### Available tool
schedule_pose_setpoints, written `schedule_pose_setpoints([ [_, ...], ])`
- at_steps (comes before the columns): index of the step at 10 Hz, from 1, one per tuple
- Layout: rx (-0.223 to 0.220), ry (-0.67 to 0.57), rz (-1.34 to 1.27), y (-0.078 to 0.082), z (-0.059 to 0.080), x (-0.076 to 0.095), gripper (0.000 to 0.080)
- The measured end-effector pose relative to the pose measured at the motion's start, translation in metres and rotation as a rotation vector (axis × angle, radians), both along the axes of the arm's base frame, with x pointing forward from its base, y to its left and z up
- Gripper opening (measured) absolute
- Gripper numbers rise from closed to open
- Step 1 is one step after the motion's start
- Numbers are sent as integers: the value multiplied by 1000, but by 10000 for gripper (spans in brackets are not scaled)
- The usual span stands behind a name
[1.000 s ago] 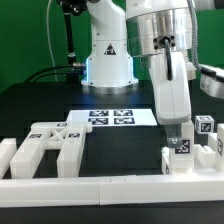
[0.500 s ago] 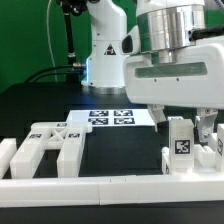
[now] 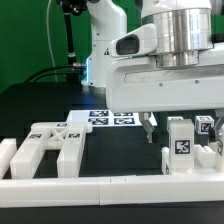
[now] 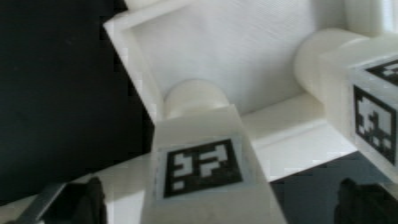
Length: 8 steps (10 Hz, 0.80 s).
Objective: Assemble chair
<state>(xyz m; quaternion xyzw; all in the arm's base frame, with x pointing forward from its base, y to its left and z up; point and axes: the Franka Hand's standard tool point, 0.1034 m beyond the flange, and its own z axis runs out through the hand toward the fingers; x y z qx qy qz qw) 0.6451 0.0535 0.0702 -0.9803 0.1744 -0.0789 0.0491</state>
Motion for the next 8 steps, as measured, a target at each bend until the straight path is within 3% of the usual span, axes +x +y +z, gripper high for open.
schedule_pose_setpoints([
  [1, 6, 3, -32, 0, 0, 0, 610],
  [3, 6, 3, -35, 0, -1, 0, 318],
  [6, 54, 22, -306, -1, -1, 0, 285],
  [8, 110, 70, -699, -3, 0, 1, 286],
])
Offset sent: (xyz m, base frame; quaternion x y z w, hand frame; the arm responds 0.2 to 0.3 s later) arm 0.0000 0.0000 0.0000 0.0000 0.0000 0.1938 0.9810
